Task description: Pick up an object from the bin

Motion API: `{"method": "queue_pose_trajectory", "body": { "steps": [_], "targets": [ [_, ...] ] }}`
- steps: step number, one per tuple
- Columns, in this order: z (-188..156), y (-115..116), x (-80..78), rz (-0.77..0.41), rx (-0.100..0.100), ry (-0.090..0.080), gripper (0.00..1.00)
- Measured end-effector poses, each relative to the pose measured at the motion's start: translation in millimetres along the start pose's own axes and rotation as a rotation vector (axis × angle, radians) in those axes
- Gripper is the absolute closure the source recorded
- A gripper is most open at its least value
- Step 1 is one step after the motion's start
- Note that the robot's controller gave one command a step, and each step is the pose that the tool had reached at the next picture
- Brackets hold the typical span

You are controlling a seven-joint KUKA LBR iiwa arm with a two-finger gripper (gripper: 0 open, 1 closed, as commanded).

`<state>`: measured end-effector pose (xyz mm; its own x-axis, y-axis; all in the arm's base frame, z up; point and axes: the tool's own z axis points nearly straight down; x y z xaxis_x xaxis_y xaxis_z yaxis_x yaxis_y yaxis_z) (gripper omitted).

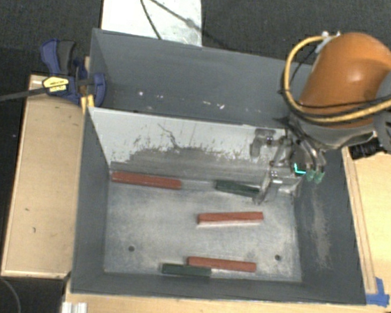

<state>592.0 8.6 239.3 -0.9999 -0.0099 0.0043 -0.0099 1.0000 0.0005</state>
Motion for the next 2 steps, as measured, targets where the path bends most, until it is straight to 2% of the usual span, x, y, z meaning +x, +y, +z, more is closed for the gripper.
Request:
{"method": "queue_pose_trajectory", "body": {
  "steps": [1, 2],
  "targets": [
    [125.0, 13.9, 47.6, -0.201, 0.000, 0.001, 0.00],
    [169.6, 7.8, 12.0, -0.386, 0.001, -0.008, 0.00]
  ]
}}
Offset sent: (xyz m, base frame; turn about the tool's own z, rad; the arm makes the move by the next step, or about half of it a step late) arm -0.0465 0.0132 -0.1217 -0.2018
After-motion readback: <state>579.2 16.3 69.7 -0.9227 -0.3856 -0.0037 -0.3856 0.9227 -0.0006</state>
